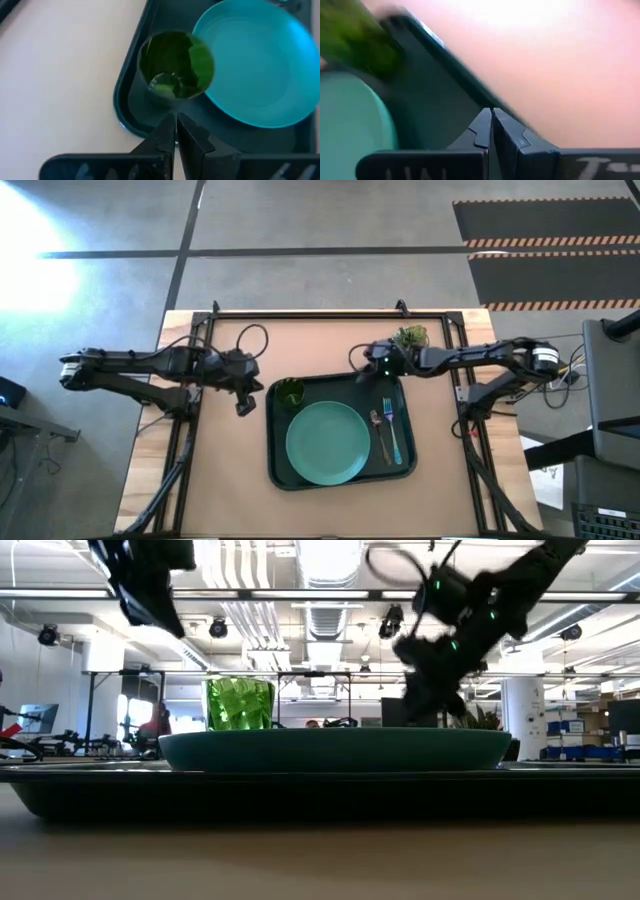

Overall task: Pick and place plate/cup/fork/spoon on tray
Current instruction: Move the black tray to the center of the table

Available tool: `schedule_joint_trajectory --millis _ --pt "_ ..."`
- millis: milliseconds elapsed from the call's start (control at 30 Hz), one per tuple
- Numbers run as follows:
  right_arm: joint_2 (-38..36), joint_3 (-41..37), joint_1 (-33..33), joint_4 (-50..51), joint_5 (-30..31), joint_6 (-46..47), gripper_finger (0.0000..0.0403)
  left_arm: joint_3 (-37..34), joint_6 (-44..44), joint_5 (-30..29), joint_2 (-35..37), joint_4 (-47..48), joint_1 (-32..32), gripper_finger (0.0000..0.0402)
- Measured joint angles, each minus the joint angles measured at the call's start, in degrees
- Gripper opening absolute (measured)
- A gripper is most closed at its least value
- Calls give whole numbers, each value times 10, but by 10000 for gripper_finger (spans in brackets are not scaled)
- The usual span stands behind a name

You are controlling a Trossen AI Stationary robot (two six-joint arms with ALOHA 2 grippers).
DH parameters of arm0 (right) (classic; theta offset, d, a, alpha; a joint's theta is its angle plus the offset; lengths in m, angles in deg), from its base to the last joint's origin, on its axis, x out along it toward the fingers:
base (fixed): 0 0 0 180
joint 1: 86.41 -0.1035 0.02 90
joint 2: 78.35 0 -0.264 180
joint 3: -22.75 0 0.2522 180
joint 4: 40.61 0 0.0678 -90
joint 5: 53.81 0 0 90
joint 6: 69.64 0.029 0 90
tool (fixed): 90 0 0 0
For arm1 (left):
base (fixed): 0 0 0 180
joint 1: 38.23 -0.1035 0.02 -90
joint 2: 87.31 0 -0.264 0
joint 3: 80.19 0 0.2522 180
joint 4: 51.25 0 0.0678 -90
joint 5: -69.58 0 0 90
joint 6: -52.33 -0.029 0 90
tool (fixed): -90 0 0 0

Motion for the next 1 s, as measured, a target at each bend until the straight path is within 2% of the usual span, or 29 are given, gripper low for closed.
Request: schedule_joint_trajectory --millis 100,333,500,600,700,867,1000 --pt "-26 32 0 -35 -8 -26 8 -35 10 0 -2 -26 0 0" --pt "-68 140 -7 -91 -99 -79 9 -147 47 40 -28 -194 -2 0" --pt "-76 223 -37 -90 -146 -132 9 -207 99 42 -53 -217 -3 0" --pt "-74 266 -58 -75 -150 -162 9 -226 115 42 -66 -228 -3 0" --pt "-74 294 -77 -56 -150 -185 9 -242 116 42 -75 -283 -3 0" --pt "-73 302 -101 -48 -150 -198 9 -246 113 31 -98 -380 -3 0" --pt "-73 300 -109 -32 -145 -198 9 -246 112 31 -124 -402 -3 0"
